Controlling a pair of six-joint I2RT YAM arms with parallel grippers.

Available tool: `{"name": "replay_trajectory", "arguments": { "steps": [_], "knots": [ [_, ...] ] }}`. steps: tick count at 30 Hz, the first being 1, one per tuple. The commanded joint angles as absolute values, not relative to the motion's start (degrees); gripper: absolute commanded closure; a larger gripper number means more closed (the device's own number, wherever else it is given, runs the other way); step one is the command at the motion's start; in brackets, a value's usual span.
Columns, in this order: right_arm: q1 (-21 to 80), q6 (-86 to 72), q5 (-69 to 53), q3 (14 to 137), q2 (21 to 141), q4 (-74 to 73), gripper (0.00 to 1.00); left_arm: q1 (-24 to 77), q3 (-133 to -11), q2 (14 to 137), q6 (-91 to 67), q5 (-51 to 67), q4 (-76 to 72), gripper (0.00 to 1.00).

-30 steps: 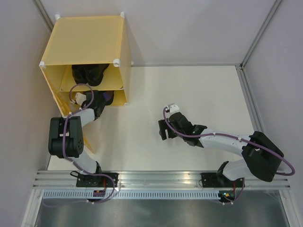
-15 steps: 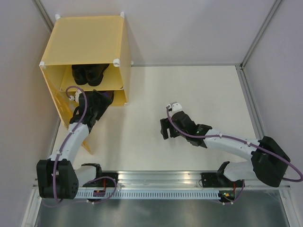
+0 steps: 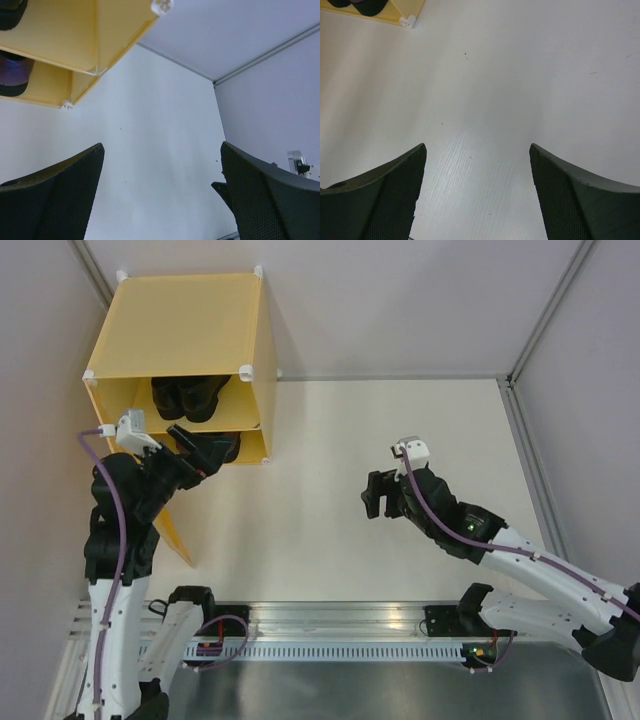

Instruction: Place and organize the shoes in the shoe cabinet

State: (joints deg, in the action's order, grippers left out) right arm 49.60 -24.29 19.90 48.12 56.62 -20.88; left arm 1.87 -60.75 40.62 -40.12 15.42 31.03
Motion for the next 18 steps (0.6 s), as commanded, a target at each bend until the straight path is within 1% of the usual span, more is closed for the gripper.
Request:
{"name": "replay_trajectory", "arguments": {
  "steps": [1, 7, 10, 15, 18],
  "knots": [
    [49.39, -25.84, 25.04, 50.8, 51.87, -27.59, 0.12, 1.93, -68.0, 37.45, -33.58, 15.92, 41.19, 0.0],
    [49.39, -27.07, 29.0, 50.98, 44.4, -34.26, 0.12, 1.93, -74.08, 29.8, -29.45, -2.24, 49.55, 0.0],
    [49.39, -27.6, 30.14, 50.71, 42.02, -36.9, 0.11, 1.93, -76.1, 26.99, -27.87, -8.06, 53.33, 0.0],
    [49.31, -28.74, 31.55, 48.25, 38.76, -38.67, 0.11, 1.93, -75.68, 23.03, -26.81, -14.93, 56.77, 0.0],
    [49.39, -29.27, 31.46, 47.2, 37.88, -39.02, 0.11, 1.93, -74.1, 22.24, -26.8, -14.33, 57.83, 0.0]
  ]
}}
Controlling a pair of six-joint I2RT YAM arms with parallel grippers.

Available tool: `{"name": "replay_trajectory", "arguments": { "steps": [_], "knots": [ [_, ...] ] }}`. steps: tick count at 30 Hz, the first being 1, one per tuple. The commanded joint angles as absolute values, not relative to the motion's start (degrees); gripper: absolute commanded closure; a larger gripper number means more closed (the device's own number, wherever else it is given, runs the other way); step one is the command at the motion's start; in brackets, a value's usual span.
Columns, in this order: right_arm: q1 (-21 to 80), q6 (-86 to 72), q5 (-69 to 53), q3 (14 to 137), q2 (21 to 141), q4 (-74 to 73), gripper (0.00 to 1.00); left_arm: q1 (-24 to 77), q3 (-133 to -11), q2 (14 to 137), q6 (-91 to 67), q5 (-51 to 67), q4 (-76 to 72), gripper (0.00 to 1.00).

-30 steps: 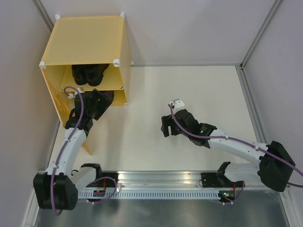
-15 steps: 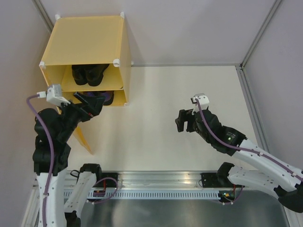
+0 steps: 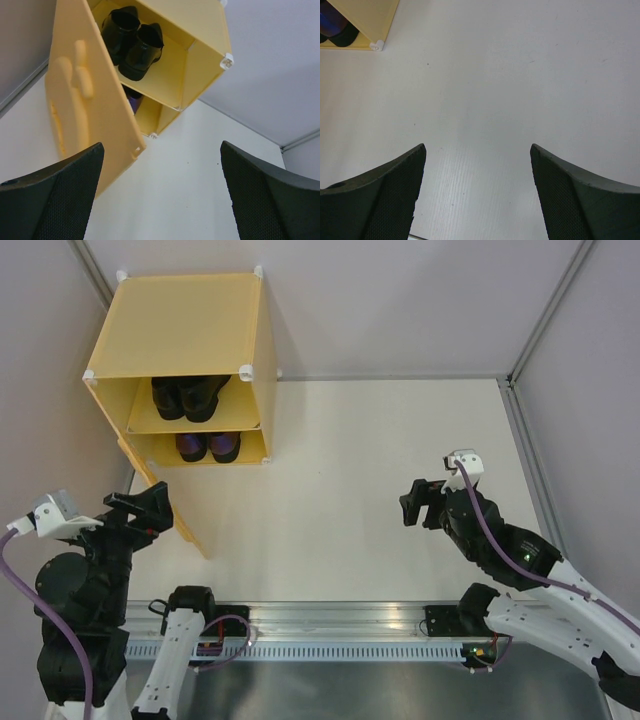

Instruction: Place and organize the shoes in the shoe cabinet

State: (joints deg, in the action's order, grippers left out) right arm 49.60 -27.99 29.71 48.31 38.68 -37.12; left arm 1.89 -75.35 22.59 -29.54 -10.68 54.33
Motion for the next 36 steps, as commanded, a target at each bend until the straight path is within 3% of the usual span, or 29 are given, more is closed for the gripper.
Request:
{"name": "replay_trajectory", "arguments": {
  "steps": [1, 10, 18, 24, 36],
  "knots": [
    [49.39, -29.35, 31.46, 46.94, 37.71, -38.85, 0.11, 1.93, -73.4, 22.24, -27.33, -13.37, 57.75, 0.0],
    [49.39, -29.36, 29.62, 44.21, 37.97, -36.22, 0.11, 1.93, -63.64, 28.19, -28.47, -1.07, 43.71, 0.0],
    [49.31, -28.92, 29.97, 43.77, 38.23, -35.86, 0.12, 1.93, -63.81, 40.24, -29.79, 7.55, 26.21, 0.0],
    [49.39, -28.3, 29.62, 44.56, 37.62, -36.3, 0.12, 1.93, -66.8, 47.72, -31.28, 11.94, 24.17, 0.0],
    [49.31, -27.16, 34.89, 46.67, 30.77, -40.25, 0.1, 1.93, -60.73, 27.52, -25.85, 0.28, 43.3, 0.0]
  ]
}}
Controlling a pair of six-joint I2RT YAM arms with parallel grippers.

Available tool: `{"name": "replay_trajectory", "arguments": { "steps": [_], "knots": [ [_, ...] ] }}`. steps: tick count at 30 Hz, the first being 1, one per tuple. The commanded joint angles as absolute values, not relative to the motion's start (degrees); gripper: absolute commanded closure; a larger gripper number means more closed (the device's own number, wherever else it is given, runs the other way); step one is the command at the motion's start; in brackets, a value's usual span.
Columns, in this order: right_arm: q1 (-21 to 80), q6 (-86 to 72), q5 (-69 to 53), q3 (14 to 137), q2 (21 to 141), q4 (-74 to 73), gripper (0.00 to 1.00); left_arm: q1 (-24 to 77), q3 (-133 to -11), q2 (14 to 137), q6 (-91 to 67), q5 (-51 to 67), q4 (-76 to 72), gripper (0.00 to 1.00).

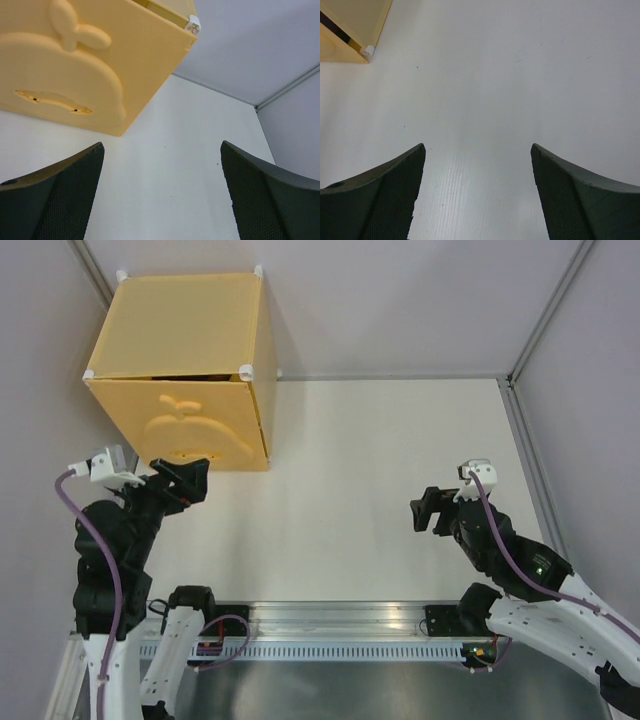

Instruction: Place and organize the shoes in the shoe cabinet

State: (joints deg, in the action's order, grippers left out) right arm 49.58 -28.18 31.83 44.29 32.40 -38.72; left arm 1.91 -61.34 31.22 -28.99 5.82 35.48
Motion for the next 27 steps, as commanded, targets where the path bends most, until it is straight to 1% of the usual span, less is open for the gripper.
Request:
{"name": "replay_trajectory", "arguments": {
  "steps": [1, 7, 10, 15, 24, 27],
  "knots": [
    [49.39, -27.07, 35.33, 46.84, 30.15, -40.34, 0.1, 1.93, -60.82, 24.29, -25.49, -1.48, 44.46, 0.0],
    [49.31, -26.28, 38.93, 49.3, 25.67, -42.1, 0.06, 1.93, -62.49, 14.16, -25.14, -10.98, 51.14, 0.0],
    [49.31, -24.53, 39.9, 50.79, 22.52, -42.54, 0.02, 1.93, -62.75, 9.07, -24.7, -15.63, 53.25, 0.0],
    [49.39, -23.03, 43.06, 51.33, 17.24, -42.89, 0.02, 3.07, -63.46, 4.93, -24.7, -25.48, 56.77, 0.0],
    [49.39, -21.36, 45.18, 48.96, 5.03, -39.82, 0.02, 4.48, -63.72, 3.78, -24.61, -27.24, 58.09, 0.0],
    [49.39, -21.01, 45.62, 47.99, 3.43, -39.03, 0.02, 4.92, -63.46, 3.43, -24.08, -27.77, 58.27, 0.0]
  ]
}}
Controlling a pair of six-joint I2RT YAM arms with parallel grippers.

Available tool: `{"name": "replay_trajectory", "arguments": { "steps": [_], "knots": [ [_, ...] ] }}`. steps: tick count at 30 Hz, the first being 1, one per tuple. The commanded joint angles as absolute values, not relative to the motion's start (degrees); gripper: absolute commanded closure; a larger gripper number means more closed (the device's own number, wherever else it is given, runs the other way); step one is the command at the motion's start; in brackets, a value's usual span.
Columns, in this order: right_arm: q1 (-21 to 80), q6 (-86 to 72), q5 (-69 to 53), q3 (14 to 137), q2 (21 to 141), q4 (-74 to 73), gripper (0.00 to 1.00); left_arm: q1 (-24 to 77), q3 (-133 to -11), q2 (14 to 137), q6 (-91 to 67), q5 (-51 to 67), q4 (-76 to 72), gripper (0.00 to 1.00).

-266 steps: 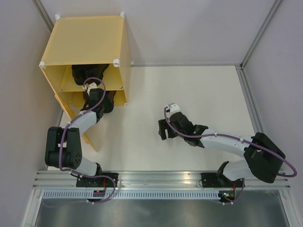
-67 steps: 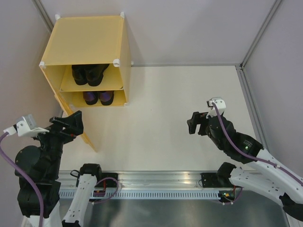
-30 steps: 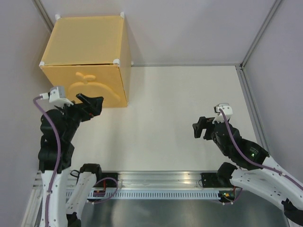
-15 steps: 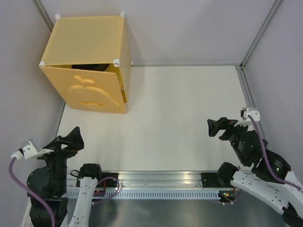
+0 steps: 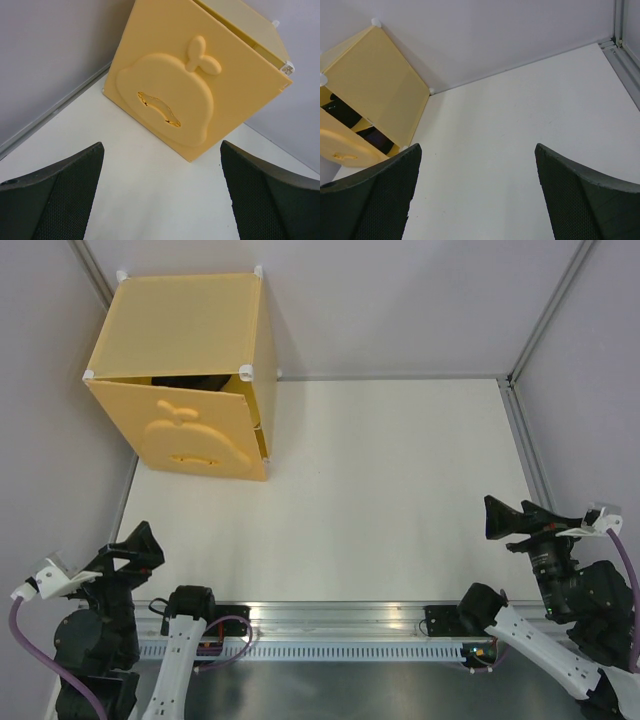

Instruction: Place and organize the shoes in the shoe cabinet

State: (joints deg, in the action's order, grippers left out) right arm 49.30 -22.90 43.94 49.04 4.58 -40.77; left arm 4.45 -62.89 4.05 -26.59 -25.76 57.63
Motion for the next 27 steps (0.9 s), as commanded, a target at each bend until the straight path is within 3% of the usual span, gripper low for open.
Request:
{"name": "replay_trajectory", "arguments": {
  "steps": [1, 27],
  "knots": [
    [49.39, -21.09, 45.79, 47.55, 3.08, -39.02, 0.02, 5.01, -63.2, 3.34, -24.17, -27.69, 58.36, 0.0],
    [49.4, -23.03, 45.53, 46.23, 0.61, -39.73, 0.02, 5.98, -62.14, 0.62, -27.51, -30.94, 58.36, 0.0]
  ]
}}
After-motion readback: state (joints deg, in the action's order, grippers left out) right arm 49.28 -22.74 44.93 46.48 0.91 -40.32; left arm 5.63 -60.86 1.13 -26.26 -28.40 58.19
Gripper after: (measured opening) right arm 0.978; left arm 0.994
